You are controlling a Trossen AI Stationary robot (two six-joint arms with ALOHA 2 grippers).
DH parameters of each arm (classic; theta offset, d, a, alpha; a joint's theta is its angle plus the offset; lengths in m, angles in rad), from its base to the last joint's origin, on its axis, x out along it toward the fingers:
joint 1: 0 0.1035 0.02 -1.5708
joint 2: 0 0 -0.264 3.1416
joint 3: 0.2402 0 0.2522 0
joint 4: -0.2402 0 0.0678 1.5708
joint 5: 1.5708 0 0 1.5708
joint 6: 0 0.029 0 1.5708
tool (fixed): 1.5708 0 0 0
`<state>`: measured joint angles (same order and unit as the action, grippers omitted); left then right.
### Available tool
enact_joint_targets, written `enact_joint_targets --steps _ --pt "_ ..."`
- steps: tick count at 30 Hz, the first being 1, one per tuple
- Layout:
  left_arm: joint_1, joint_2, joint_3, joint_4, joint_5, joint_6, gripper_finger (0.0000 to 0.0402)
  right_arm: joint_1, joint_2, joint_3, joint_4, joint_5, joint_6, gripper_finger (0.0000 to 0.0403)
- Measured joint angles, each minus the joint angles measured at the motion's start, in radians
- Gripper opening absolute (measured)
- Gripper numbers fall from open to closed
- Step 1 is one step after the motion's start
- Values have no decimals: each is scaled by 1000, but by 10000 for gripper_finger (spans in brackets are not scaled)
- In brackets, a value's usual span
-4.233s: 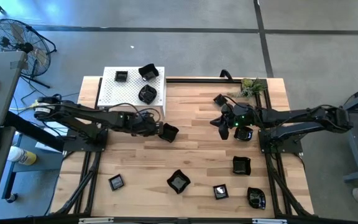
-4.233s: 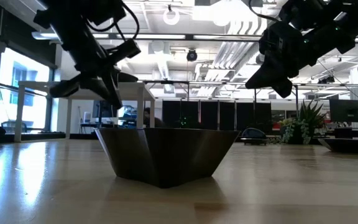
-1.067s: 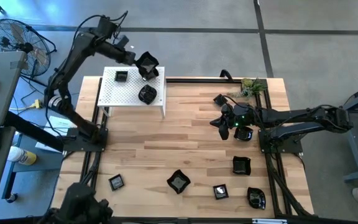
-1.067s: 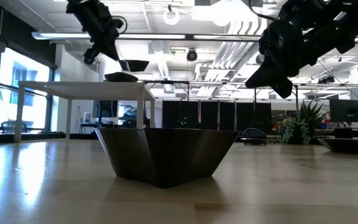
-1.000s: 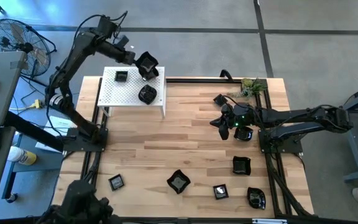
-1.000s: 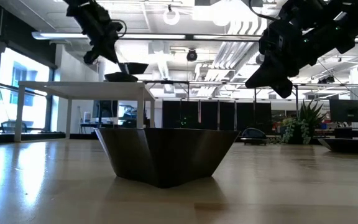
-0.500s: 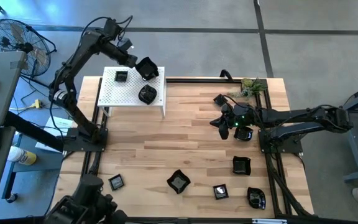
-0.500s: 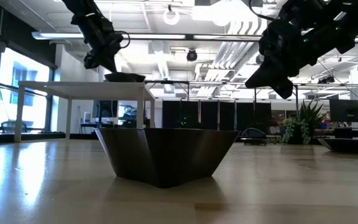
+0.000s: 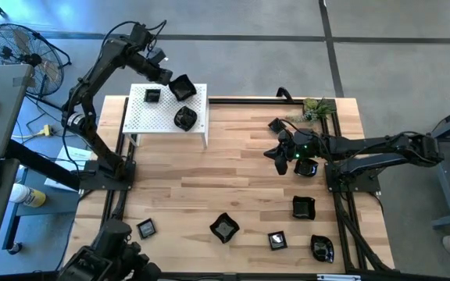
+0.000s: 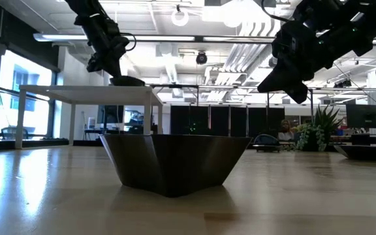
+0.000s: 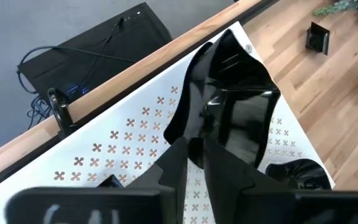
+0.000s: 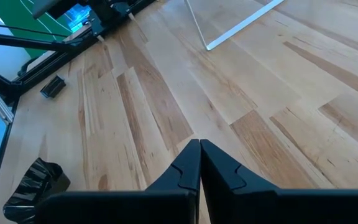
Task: Pick & Place Mini shaped plates
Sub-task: Stack the black distorted square plate on top of the other black distorted square plate on the shelf, then stack the black square plate on top of the other black square plate on the shelf
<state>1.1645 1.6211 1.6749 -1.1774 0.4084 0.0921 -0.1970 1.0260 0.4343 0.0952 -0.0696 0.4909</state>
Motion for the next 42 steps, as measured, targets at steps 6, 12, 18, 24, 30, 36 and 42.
enact_joint_targets --steps 6,12,18,24,30,36,42 --pt "0 0 0 0 0 0 73 0 0 0 0 0 2 6" --pt "0 -4 0 1 29 -1 60 0 0 0 0 0 2 2" --pt "-87 -68 -1 48 -40 19 6 0 -14 7 -4 -45 3 3" --pt "-272 -171 -1 204 -98 -72 3 0 -67 76 -175 9 1 2" --pt "-484 -209 0 427 -84 -124 1 0 -91 205 -479 104 6 5" --pt "-656 -195 0 549 -125 -127 1 -53 -93 322 -711 116 84 44" --pt "-773 -186 -180 831 -127 -218 0 -91 -93 416 -864 107 66 102"
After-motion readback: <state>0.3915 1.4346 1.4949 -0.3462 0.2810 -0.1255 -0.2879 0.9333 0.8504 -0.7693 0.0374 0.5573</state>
